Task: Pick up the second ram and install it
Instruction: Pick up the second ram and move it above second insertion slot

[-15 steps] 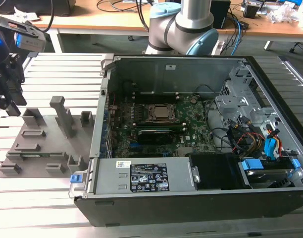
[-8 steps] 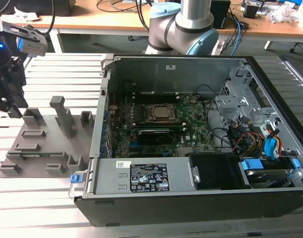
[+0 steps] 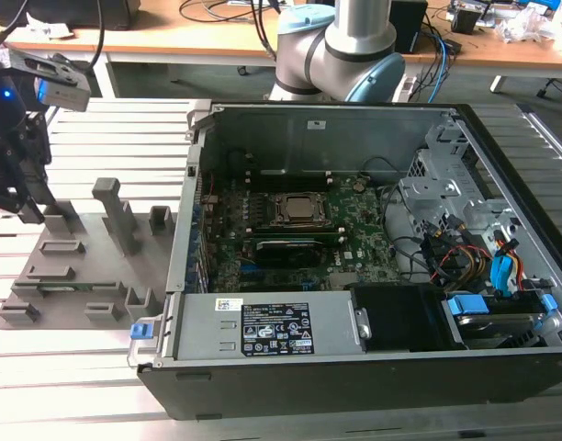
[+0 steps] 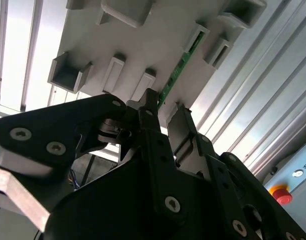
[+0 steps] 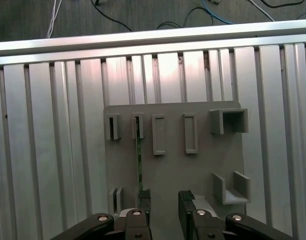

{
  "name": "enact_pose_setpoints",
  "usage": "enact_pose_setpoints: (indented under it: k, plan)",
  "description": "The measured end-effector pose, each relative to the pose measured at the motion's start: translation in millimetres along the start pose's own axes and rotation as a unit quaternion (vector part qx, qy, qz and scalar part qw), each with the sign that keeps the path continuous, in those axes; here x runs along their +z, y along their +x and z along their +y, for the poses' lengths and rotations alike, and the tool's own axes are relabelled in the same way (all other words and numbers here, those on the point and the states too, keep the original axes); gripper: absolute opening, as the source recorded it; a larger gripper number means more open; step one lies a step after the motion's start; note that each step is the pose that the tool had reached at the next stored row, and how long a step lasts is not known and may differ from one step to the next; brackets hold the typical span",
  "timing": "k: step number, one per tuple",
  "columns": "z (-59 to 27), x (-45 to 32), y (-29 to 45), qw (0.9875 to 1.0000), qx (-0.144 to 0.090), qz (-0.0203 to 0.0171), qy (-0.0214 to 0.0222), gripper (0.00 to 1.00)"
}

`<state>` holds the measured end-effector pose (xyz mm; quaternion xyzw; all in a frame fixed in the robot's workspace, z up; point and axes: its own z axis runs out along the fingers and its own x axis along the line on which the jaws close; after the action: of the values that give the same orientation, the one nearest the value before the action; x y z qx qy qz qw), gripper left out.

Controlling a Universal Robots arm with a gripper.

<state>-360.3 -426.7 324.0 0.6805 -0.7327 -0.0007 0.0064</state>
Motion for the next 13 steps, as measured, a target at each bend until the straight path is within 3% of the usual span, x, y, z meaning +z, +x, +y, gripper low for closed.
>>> enact_pose_setpoints:
  k: [13]
  plan:
    - [-0.1, 12.9, -0.1, 1.0, 0.0, 0.0, 0.0, 0.36]
